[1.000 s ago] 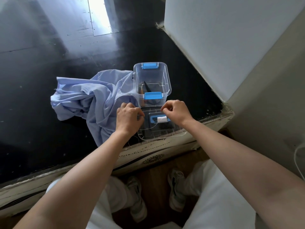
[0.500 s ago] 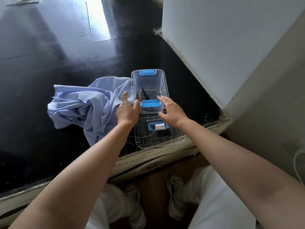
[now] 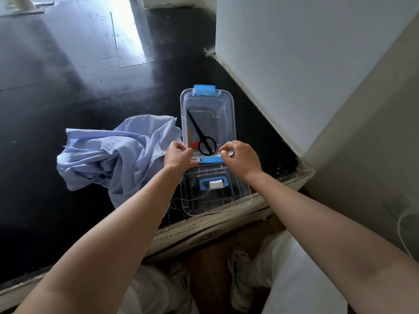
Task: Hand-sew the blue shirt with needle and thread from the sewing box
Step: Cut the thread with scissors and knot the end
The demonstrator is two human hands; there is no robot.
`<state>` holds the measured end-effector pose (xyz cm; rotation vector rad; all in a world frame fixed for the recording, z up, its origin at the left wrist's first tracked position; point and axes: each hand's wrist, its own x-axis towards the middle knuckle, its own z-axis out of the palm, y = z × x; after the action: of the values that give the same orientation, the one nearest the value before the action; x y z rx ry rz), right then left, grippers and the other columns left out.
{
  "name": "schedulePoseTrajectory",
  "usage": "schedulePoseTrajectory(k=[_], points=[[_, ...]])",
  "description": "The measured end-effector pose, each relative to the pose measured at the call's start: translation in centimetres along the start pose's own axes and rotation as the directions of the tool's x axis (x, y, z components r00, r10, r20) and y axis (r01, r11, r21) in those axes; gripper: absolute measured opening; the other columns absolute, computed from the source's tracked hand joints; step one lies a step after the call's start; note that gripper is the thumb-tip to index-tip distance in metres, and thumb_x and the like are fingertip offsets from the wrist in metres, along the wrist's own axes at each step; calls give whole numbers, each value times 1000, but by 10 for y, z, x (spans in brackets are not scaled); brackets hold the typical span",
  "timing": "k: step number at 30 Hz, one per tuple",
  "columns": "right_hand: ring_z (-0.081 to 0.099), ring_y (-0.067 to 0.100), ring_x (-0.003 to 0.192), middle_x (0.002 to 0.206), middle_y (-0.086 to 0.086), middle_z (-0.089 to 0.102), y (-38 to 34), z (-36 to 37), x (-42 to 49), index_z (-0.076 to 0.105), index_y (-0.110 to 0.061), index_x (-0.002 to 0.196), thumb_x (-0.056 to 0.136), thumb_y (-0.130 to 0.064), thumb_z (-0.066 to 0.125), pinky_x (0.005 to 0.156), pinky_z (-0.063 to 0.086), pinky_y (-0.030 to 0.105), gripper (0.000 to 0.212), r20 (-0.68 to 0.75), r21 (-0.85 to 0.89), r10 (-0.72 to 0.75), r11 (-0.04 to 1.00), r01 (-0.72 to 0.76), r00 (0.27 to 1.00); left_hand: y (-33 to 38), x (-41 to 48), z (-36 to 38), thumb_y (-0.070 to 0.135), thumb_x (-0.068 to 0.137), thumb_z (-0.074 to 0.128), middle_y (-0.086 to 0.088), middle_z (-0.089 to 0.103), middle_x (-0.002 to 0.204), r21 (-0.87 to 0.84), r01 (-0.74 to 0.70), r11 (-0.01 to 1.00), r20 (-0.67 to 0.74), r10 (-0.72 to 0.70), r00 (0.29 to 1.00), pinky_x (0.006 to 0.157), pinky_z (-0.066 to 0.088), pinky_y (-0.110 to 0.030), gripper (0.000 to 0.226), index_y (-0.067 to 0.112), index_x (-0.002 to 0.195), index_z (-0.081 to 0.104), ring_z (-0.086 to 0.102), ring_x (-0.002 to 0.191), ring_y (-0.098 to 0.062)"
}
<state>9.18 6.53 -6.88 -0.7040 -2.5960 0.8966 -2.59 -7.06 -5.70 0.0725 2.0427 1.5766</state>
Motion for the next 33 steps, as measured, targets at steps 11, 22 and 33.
schedulePoseTrajectory(k=[11,22,33], points=[[39,30,135,148,15,36,-45,-9,-2,53,-7,134,102,-25,41,112,32,41,39,322,-97,171,984,-147,931,3,-43,-3,3,82,65,-14,57,81,8,-138,990,57,137,989,75,61,-44,22,12,73,48,65,81,-28],[28,32,130,140,16,35,-62,-12,-23,58,-11,112,100,-34,35,106,30,42,35,295,-417,359,882,-219,885,0,-71,-3,6,77,67,-12,62,79,-29,-93,995,97,95,991,80,59,-50,19,15,68,53,70,88,-37],[50,19,55,55,0,49,-60,-52,-38,52,-14,63,98,-47,32,70,49,39,52,-257,242,33,970,31,966,4,-59,2,6,89,63,-16,60,94,-64,-3,998,11,4,1000,78,61,-37,13,10,82,53,70,83,-28]])
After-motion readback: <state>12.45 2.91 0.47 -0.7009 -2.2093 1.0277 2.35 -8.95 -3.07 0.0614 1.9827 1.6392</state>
